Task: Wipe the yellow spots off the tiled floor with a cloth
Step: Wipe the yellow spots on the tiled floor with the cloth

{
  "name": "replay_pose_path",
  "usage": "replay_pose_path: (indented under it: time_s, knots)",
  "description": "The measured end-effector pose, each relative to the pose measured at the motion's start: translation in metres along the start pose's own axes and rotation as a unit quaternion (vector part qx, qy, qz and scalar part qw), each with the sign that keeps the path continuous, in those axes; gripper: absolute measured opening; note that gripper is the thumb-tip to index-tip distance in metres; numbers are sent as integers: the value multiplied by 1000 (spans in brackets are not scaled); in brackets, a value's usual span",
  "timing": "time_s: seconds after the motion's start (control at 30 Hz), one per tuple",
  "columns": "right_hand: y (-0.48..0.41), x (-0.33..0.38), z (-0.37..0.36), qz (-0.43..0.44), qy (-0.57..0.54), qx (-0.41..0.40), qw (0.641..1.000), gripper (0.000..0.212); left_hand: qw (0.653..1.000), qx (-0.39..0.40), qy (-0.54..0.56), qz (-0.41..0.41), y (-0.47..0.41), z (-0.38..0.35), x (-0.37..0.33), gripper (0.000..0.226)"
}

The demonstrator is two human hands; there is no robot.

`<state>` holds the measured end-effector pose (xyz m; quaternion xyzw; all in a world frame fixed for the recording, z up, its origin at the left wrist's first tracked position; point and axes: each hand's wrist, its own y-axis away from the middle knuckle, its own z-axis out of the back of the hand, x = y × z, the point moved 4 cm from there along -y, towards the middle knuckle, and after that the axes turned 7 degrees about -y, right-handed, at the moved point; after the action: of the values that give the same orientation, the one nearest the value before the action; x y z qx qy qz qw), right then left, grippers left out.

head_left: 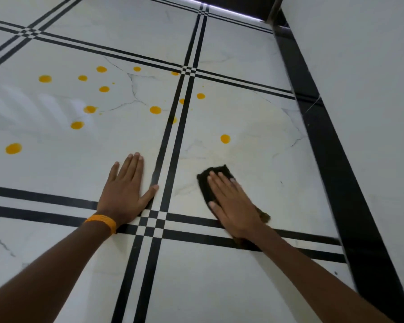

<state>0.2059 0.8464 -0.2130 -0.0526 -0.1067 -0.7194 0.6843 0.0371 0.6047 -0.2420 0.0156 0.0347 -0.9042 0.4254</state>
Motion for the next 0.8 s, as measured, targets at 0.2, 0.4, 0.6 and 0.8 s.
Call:
replay_pose_path:
  time_s: [0.2, 0.4, 0.6, 0.8]
  knots:
    - [-73, -36, 11, -258, -4, -98, 961, 68, 1000, 5, -13, 4, -1, 1, -1, 88]
    - [-26, 52, -10, 74, -19, 10, 997, 65, 1000, 1, -9, 0, 1, 3, 0, 87]
    - [-109, -4, 4, -178, -5, -73, 981, 69, 1000, -1, -10, 1, -2, 1, 0, 87]
    - [-70, 81, -22, 43, -2, -21, 999, 64, 1000, 4, -11, -6, 0, 3, 1, 84]
